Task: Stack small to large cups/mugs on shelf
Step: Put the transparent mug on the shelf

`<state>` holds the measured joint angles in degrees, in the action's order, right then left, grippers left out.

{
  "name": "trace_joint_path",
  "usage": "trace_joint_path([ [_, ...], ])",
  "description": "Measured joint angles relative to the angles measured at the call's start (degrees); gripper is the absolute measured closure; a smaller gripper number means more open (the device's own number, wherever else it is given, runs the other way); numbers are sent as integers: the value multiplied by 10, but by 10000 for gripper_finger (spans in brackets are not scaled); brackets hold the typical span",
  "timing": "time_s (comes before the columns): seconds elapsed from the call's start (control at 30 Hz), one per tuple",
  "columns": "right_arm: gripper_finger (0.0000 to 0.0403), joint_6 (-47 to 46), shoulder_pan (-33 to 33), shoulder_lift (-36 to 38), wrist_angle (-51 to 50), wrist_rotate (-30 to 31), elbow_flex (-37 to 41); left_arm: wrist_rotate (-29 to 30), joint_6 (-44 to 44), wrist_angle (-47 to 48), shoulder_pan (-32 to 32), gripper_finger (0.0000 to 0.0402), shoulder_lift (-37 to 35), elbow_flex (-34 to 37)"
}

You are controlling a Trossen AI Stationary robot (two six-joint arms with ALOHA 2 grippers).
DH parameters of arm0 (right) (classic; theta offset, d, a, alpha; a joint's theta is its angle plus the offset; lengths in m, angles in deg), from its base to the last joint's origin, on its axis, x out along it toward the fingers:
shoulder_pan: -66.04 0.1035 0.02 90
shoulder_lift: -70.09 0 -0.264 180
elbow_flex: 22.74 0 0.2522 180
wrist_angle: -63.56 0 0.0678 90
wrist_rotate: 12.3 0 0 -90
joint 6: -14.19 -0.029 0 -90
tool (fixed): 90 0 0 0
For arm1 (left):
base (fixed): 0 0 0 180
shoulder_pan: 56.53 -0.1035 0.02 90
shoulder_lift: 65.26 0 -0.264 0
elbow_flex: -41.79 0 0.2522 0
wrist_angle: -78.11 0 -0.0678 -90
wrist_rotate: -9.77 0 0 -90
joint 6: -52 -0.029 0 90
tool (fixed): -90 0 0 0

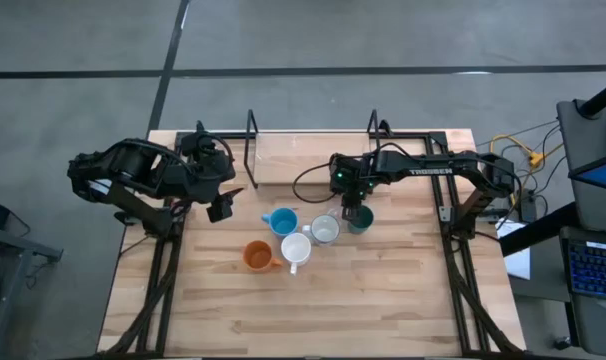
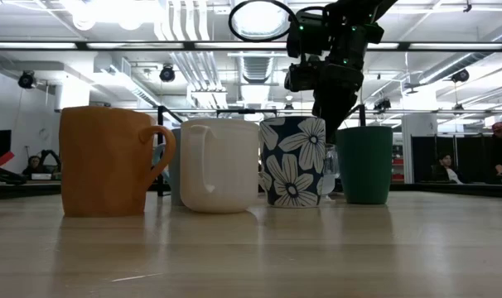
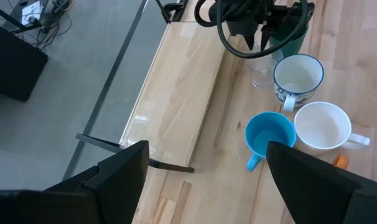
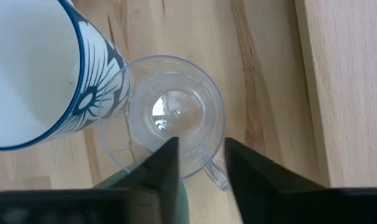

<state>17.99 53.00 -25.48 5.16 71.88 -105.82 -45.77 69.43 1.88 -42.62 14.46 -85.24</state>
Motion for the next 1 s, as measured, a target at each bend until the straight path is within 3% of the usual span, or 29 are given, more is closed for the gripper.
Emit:
trace_joint_path([
  [0.2,193,-10,-1,0,2,2,0,0,0,0,0,91,0,3],
  [0.4,160,-18,-1,0,17,14,8,0,1,0,0,91,0,13],
  [0.67,153,-27,-1,0,38,14,32,-13,2,0,0,91,0,42],
  [1.0,179,-22,-1,-3,56,13,39,-13,3,0,0,91,0,42],
])
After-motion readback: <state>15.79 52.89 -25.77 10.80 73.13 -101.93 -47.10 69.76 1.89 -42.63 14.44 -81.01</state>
